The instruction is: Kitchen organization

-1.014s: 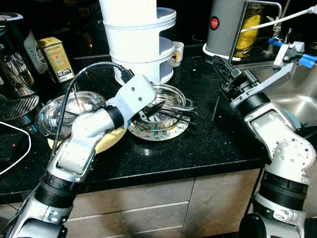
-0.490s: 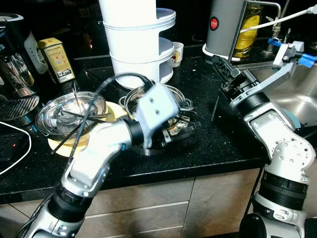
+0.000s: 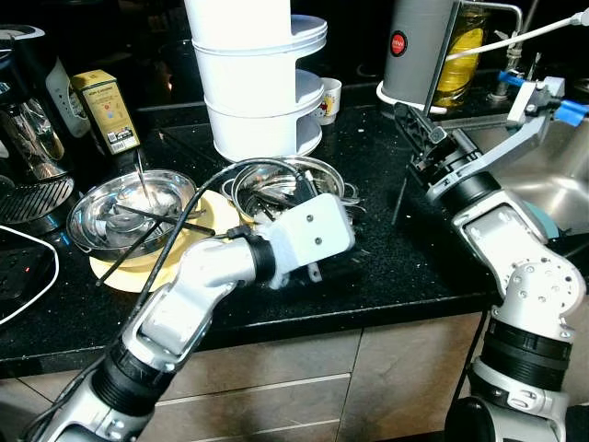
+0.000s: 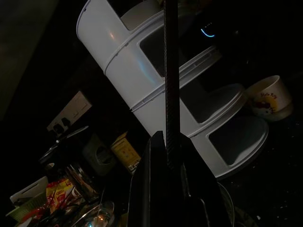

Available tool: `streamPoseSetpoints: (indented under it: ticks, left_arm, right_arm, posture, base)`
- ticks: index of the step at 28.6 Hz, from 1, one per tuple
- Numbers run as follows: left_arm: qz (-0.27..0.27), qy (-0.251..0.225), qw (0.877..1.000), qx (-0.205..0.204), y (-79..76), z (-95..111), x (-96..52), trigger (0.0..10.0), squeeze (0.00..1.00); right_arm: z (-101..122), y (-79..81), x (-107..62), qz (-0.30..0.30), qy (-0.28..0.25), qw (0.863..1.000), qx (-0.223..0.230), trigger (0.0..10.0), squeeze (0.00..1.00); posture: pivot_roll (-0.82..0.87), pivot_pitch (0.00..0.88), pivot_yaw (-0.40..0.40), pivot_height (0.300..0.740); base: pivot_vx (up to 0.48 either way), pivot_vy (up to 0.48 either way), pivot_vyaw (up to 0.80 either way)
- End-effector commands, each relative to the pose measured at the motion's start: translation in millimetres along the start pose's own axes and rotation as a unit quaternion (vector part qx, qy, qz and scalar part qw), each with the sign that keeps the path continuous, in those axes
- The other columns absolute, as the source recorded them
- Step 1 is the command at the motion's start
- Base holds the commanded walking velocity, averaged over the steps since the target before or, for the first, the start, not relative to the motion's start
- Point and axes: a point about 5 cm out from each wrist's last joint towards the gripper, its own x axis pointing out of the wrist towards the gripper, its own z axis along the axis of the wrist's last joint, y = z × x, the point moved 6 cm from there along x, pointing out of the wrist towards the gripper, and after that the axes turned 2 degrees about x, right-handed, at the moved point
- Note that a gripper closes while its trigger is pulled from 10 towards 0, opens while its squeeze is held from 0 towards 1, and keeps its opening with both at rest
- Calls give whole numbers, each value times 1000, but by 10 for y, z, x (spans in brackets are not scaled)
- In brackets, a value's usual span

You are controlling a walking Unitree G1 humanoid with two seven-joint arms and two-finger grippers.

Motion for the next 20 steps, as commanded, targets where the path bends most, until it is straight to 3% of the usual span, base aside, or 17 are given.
streamPoseSetpoints:
  ticks: [1,12,20]
  left_arm:
    - [4,15,999,29,3,-106,16,10000,0]
    - [22,-3,998,58,-43,-134,159,10000,0]
    - [60,-48,994,76,-3,42,296,10000,0]
  right_arm:
    - [-32,-11,-4,-2,2,1000,6,10000,0]
    - [4,-12,-28,-4,-1,1000,1,10000,0]
    - [-78,-77,-76,-15,10,1000,-1,10000,0]
  posture:
    - [-72,0,40,740]
    - [-91,0,45,740]
    - [-97,0,46,740]
  base:
    - [0,0,0]
    - [0,0,0]
    - [0,0,0]
